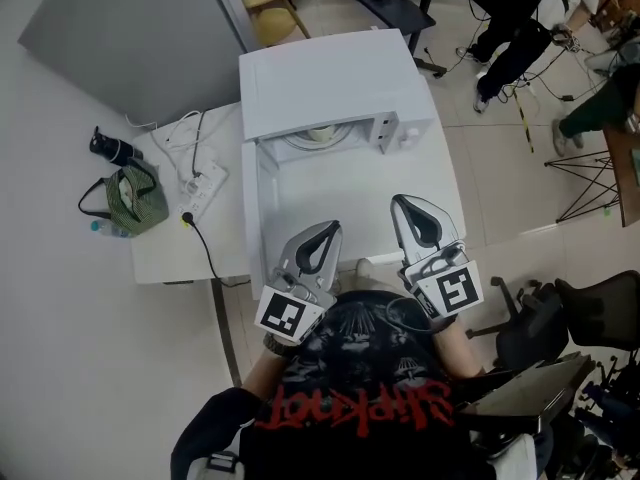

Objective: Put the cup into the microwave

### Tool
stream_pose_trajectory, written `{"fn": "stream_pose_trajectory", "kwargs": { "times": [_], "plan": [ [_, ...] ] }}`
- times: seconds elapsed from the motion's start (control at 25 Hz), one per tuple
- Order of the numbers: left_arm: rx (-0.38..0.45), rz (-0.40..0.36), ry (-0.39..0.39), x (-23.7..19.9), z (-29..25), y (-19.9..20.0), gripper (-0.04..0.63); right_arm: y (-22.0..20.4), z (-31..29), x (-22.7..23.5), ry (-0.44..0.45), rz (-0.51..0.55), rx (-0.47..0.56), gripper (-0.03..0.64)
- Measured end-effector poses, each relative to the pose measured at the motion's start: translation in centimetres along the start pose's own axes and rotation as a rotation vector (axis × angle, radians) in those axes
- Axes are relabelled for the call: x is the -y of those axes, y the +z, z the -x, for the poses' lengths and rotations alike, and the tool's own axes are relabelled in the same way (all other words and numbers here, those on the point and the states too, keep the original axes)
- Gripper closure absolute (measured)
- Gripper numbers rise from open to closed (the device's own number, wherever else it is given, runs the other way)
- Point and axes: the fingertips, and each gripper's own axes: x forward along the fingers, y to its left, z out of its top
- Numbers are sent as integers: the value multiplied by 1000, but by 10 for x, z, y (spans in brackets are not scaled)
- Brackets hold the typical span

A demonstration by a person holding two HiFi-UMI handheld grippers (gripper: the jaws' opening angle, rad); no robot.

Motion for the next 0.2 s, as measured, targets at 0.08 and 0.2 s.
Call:
{"fn": "stream_pose_trajectory", "kwargs": {
  "times": [0.08,0.2],
  "plan": [
    [-1,2,6,-3,0,0,591,2,-5,-2,8,-2,0,617],
    [0,-3,16,-10,-1,0,591,3,-13,-2,27,2,9,617]
  ]
}}
